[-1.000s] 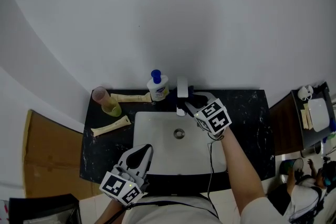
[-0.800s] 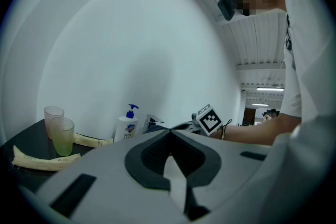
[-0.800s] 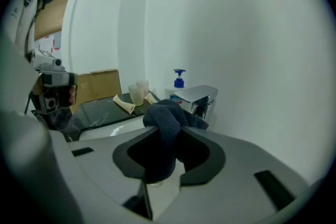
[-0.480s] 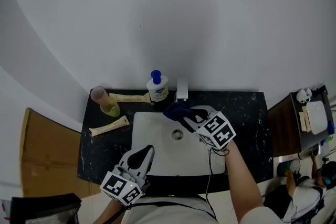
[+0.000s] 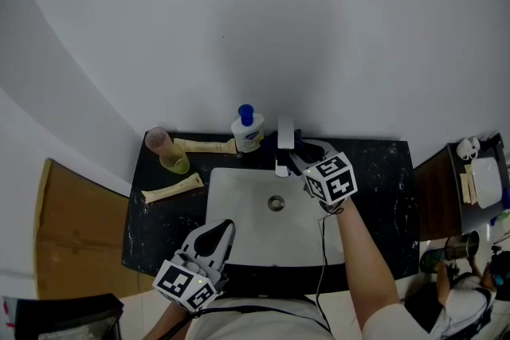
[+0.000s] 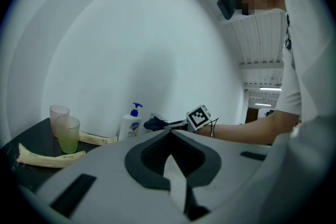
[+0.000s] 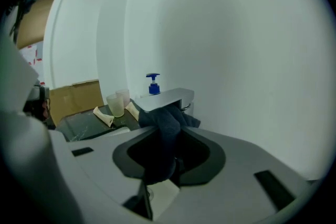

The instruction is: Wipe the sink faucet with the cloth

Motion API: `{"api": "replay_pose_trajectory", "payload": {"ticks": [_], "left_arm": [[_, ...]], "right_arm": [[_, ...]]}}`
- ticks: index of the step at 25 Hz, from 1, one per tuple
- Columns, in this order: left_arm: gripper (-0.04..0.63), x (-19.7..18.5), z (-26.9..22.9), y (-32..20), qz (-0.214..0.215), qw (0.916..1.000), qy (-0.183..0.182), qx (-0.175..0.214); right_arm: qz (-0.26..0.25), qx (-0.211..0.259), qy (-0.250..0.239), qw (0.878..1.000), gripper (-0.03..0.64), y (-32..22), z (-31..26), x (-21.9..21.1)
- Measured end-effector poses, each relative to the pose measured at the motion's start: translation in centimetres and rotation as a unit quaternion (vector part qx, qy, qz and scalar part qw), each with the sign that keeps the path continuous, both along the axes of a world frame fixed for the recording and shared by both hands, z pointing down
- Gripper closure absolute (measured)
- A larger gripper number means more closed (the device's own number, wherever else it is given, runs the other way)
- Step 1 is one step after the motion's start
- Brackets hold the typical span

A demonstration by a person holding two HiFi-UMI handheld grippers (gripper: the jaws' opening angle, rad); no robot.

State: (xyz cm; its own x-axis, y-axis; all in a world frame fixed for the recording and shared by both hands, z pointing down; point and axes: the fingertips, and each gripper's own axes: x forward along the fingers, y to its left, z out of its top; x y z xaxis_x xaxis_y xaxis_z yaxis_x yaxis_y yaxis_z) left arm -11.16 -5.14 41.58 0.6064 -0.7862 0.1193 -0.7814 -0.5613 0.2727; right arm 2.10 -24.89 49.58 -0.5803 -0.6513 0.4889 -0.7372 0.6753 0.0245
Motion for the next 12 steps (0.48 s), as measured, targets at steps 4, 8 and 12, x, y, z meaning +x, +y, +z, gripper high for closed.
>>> {"api": "replay_pose_trajectory", "payload": {"ticks": [4, 8, 12], "left_arm": [[0.594, 0.1, 0.0, 0.0, 0.001, 1.0000, 0.001, -0.002], [0.594, 0.4, -0.1, -0.1, 0.006, 1.0000, 0.000, 0.000], [0.594, 1.0, -0.3, -0.3, 0.012, 0.9999, -0.001, 0.002]], "right_arm": [[-0.047, -0.020, 0.019, 0.998, 0.503, 3.4, 0.0, -0.8], [-0.096, -0.043, 0.028, 0.994, 0.503, 7.1, 0.2, -1.2], [-0.101, -0.041, 0.035, 0.993, 0.503, 6.3, 0.3, -1.0]]}}
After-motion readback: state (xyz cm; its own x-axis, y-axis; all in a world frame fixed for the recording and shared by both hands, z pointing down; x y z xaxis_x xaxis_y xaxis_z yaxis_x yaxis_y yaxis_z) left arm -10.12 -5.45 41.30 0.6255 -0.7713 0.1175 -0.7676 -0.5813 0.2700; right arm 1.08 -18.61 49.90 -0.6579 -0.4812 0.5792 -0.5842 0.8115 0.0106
